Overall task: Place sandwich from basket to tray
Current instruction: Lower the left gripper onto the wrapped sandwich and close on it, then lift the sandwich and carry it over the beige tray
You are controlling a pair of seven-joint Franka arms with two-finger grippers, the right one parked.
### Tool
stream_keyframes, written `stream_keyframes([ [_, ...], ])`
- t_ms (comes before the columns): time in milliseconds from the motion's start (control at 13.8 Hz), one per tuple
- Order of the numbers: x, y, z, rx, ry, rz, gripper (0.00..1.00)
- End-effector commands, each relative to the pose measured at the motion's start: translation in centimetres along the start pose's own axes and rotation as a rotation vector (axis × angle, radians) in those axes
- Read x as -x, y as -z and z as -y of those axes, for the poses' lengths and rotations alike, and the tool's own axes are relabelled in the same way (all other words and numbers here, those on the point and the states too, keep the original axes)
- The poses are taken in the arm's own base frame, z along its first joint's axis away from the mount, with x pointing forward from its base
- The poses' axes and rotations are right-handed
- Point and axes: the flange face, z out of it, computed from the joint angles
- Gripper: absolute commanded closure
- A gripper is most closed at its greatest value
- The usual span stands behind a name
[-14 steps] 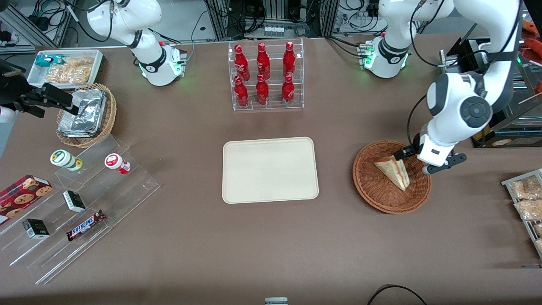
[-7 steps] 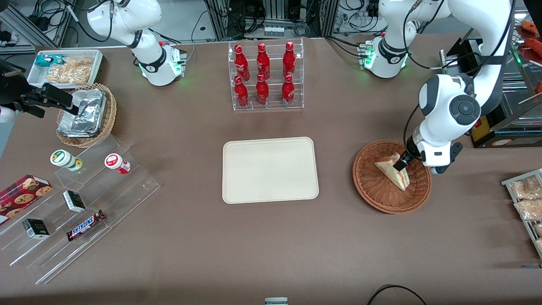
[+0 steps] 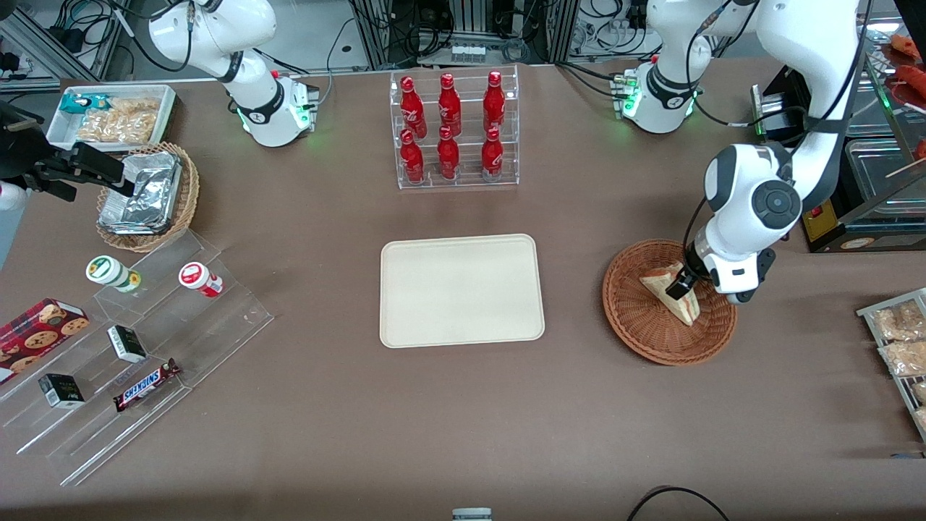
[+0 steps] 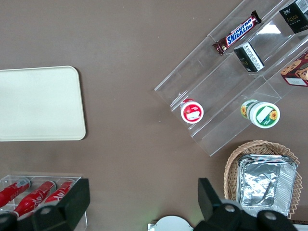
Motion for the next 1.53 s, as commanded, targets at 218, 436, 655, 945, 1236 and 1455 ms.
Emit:
stream_keyframes([
  [218, 0.1, -1.6, -0.1, -0.009, 0.018, 0.005, 0.01],
  [436, 0.2, -1.7, 0.0, -0.026, 0.041, 0.016, 0.43],
  [655, 0.0, -0.3, -0.5, -0.055, 0.042, 0.032, 0.86],
  [945, -1.2, 5.8, -4.5, -0.162, 0.008, 0.093, 0.89],
  [1236, 1.1, 6.0, -6.4, -0.189, -0.289, 0.137, 0.94],
  [1455, 5.7, 5.2, -11.0, -0.178, -0.544, 0.141, 0.95],
])
